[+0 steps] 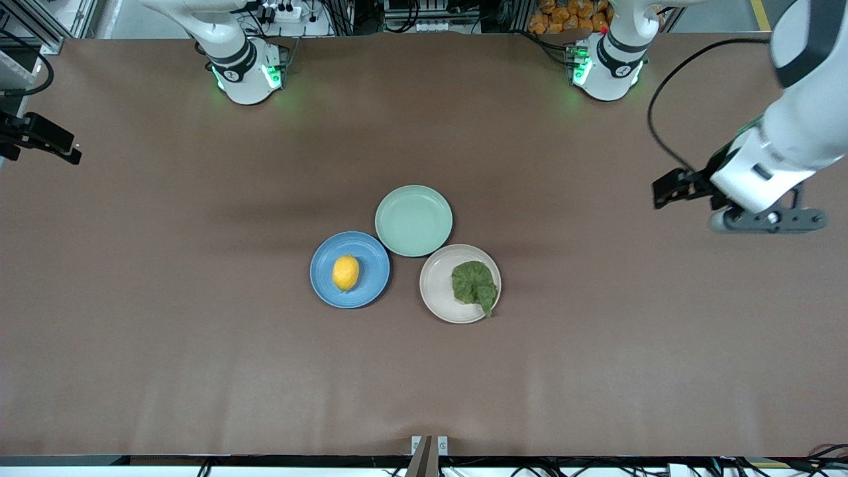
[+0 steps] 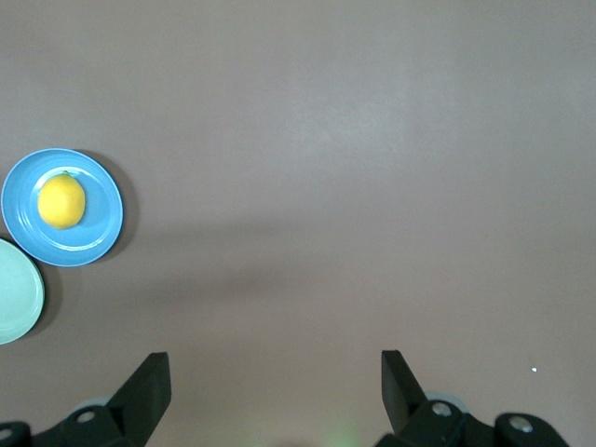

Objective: Pick lemon and lettuce from blue and beige plates
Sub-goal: 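Reach the left gripper to the lettuce while the right gripper reaches the lemon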

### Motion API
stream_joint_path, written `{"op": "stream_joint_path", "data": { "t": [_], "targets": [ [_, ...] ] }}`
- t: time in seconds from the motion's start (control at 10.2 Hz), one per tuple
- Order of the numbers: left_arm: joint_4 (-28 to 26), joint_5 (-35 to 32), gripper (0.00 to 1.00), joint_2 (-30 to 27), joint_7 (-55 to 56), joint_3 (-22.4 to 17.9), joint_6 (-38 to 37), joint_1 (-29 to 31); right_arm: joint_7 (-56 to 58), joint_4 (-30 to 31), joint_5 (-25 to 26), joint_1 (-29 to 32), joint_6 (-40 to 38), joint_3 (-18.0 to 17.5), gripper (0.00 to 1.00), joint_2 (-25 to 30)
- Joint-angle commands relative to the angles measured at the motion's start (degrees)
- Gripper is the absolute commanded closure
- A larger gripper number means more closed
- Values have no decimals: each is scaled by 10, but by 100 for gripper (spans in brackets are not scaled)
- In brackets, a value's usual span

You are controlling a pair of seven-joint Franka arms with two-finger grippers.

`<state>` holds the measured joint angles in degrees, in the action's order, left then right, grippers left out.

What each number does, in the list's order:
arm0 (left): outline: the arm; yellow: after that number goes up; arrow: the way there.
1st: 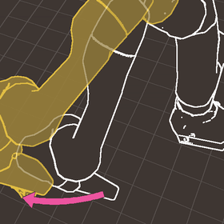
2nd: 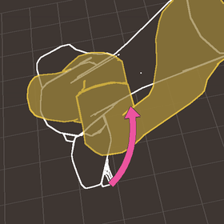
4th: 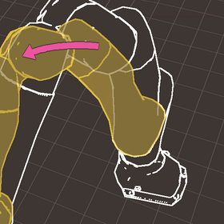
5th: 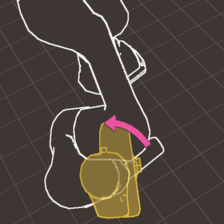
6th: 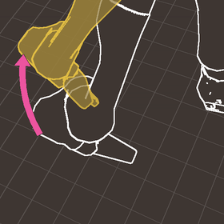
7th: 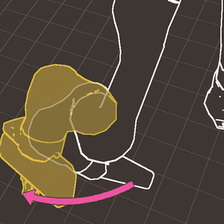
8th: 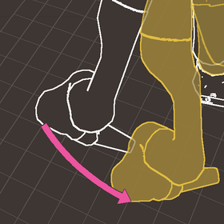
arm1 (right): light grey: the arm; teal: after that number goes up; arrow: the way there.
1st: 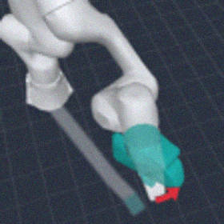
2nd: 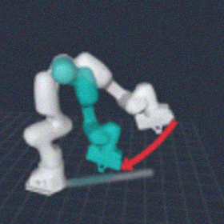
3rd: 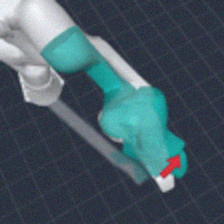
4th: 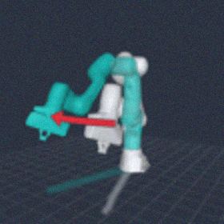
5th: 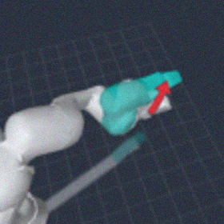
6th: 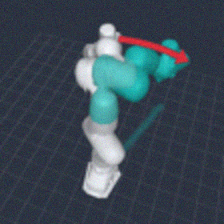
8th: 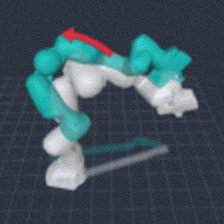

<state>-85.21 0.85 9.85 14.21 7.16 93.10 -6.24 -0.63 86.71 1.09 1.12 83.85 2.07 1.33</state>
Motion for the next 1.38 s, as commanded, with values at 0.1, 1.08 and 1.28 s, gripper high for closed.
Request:
{"op": "stream_joint_path", "data": {
  "t": [0.1,1.08,1.28],
  "targets": [
    [31,11,0,68,104,-2,49,-44,-6,14,-10,-15,8,-12,0,7],
    [31,5,0,284,378,-9,334,-176,-168,10,-68,-177,118,-13,0,-162],
    [32,-2,0,314,436,-11,385,-204,-204,10,-68,-201,171,-15,0,-206]
  ]
}}
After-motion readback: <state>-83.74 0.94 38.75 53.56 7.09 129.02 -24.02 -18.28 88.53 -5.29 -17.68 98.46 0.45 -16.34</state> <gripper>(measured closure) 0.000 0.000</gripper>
